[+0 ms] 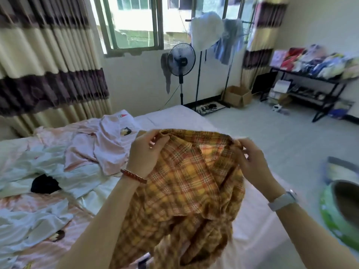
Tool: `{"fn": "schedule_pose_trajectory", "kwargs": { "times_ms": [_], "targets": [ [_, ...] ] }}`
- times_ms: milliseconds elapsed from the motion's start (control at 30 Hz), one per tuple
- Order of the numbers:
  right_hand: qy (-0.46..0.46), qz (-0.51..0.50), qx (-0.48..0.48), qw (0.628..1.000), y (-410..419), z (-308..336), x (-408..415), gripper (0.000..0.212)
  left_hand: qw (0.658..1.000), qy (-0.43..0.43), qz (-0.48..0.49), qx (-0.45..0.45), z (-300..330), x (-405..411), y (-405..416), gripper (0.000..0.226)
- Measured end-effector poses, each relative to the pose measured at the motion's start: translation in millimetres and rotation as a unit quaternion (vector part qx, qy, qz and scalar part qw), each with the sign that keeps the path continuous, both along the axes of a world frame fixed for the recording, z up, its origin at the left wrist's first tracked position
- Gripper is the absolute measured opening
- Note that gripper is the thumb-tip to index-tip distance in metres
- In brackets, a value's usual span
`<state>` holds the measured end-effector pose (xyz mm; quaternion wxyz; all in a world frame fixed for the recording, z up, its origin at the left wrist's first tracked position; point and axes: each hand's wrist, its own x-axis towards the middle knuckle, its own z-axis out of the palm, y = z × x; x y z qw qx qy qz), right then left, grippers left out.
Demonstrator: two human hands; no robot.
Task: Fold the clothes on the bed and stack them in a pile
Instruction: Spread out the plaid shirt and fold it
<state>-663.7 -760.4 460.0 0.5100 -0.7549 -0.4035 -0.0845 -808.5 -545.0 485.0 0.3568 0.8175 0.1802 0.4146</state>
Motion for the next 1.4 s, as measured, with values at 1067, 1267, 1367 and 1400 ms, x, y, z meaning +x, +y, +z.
{"fn": "schedule_pose_trajectory", "kwargs": {
  "times_ms": [1067,1267,1367,1400],
  "targets": [
    [0.116,0.178,0.064,0.975,-101.8,101.6,-3.3,0.027,0.962,-0.011,-0.221,-0.159,79.0,-21.0,-92.7,0.021],
    [0.144,0.265,0.026,0.953,-40.6,73.3,-18.4,0.023,0.979,0.008,-0.119,-0.167,56.3,-87.3,-64.8,0.015],
    [0.136,0.237,0.039,0.961,-8.4,54.9,-25.0,0.018,0.989,0.012,-0.046,-0.141,39.8,-98.0,-50.5,0.009],
    [0.131,0.227,0.037,0.964,7.1,46.3,-25.8,0.014,0.993,0.019,-0.002,-0.116,31.6,-98.3,-42.0,0.012]
  ]
}}
